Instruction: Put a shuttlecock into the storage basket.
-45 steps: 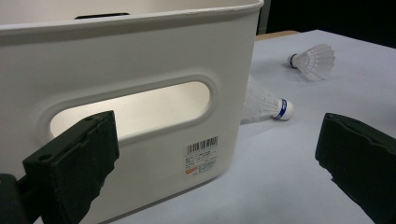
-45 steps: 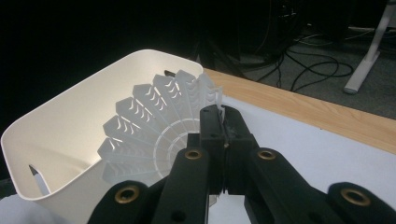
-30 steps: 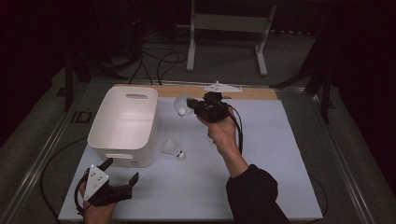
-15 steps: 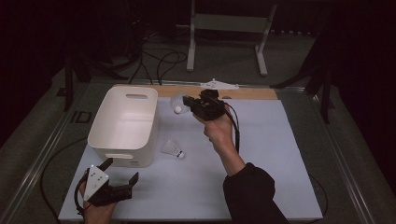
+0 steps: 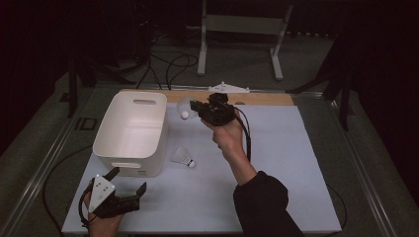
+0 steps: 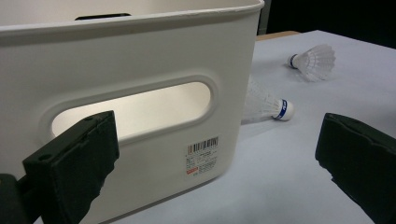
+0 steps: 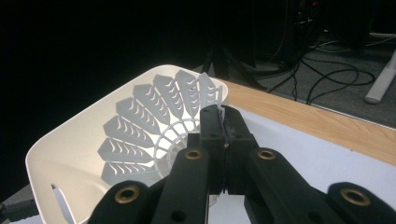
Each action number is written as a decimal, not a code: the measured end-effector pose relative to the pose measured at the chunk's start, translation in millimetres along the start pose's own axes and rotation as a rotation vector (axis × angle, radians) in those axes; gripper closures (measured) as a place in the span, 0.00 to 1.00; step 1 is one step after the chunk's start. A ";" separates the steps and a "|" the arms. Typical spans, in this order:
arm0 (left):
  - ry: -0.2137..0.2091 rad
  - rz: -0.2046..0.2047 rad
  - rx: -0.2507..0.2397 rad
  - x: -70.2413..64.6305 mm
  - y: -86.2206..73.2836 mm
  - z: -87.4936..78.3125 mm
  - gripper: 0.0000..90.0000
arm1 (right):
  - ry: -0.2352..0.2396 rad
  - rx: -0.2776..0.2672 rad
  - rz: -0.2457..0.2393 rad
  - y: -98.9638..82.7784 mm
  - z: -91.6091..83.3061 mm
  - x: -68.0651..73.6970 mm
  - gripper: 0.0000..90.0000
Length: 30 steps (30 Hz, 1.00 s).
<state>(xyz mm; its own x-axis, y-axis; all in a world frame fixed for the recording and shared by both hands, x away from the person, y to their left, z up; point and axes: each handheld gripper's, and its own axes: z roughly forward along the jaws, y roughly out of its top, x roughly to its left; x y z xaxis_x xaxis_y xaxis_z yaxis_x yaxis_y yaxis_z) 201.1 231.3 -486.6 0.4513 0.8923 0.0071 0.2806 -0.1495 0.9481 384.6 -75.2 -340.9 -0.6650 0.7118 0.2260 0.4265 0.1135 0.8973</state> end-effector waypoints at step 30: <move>-0.003 -0.001 -0.003 0.2 0.1 -0.3 0.00 | 0.040 -0.001 0.001 4.5 13.5 13.3 0.99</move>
<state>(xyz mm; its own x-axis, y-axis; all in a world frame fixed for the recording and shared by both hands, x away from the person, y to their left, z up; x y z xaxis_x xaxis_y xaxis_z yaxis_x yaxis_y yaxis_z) 201.0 231.6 -486.3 0.4536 0.8912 0.0053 0.2788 -0.1475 0.9489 386.0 -55.8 -339.0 -0.6886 0.6837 0.2415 0.4264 0.1125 0.8975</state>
